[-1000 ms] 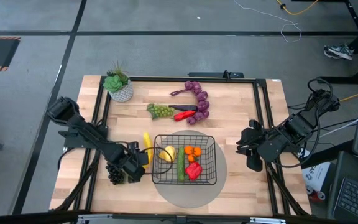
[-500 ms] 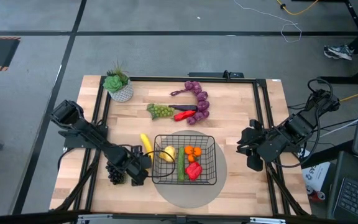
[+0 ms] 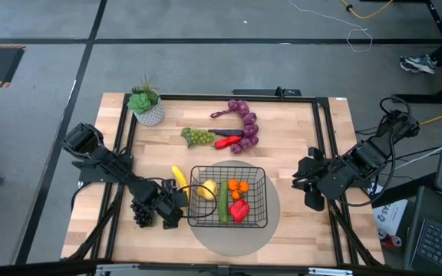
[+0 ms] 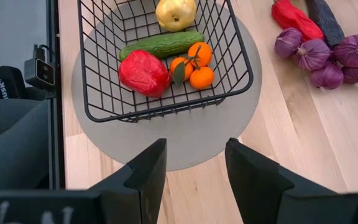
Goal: Build produce basket
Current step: Put the yellow banana into the wire basket
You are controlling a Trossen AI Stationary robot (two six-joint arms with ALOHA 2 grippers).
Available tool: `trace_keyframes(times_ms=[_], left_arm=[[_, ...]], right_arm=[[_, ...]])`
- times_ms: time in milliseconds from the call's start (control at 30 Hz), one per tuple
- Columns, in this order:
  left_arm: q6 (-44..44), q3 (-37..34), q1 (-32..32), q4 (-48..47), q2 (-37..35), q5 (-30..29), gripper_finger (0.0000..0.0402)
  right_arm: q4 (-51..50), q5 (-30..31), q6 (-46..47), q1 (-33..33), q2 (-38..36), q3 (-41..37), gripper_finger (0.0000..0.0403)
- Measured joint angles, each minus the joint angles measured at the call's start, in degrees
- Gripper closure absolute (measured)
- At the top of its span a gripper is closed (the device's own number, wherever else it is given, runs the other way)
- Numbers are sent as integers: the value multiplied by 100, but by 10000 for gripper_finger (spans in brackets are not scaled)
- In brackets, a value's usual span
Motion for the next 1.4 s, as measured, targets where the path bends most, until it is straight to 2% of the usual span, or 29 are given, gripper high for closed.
trace_keyframes(times_ms=[133,467,667,833,1100,1267,1400], left_arm=[[-1,0,0,0,0,33,227],[-1,0,-3,2,-2,40,385],[-1,0,-2,-27,-18,-10,391],[-19,-2,28,-429,-193,13,398],[-842,-4,145,-1235,-959,6,398],[-968,-3,215,-1654,-1550,-16,399],[-1461,-4,295,-2002,-2089,-382,399]], right_arm=[[0,2,4,0,0,0,238],[2,7,7,0,0,0,238],[2,7,7,0,0,0,238],[2,7,-8,0,0,0,238],[-3,9,-15,0,0,0,237],[-44,9,-20,0,0,0,238],[-46,9,-29,0,0,0,238]])
